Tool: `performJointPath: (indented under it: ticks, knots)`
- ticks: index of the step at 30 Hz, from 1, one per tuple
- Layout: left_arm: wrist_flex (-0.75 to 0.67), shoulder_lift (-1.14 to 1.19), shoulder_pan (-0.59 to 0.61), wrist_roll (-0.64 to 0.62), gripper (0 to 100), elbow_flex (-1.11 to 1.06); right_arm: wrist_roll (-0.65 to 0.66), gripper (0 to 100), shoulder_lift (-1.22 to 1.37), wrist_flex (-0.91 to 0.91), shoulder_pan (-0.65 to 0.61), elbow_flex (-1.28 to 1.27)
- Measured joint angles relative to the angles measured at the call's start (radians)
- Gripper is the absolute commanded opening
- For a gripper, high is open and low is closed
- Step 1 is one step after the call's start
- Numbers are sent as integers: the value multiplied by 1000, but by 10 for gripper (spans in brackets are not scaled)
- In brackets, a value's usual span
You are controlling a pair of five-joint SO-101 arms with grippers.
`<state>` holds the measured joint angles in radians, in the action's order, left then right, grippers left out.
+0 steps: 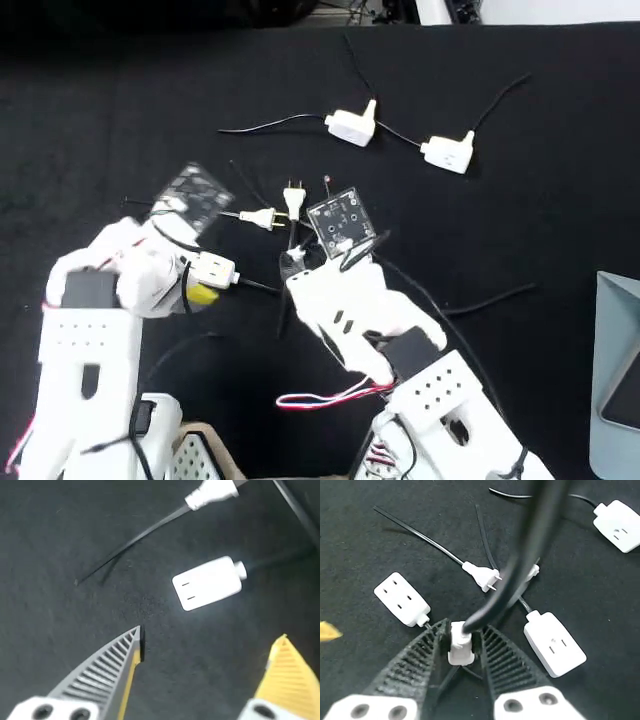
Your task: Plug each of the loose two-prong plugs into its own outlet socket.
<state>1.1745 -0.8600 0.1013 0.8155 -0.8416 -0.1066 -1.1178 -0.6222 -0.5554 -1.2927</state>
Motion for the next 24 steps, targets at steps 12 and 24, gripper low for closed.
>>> performJointPath:
  ticks: [12, 24]
  knots:
    - [-175, 428, -14, 353, 367, 137, 0, 12, -2, 0, 21, -18]
    - [-371, 697, -84, 362, 333, 147, 0, 12, -3, 0, 21, -28]
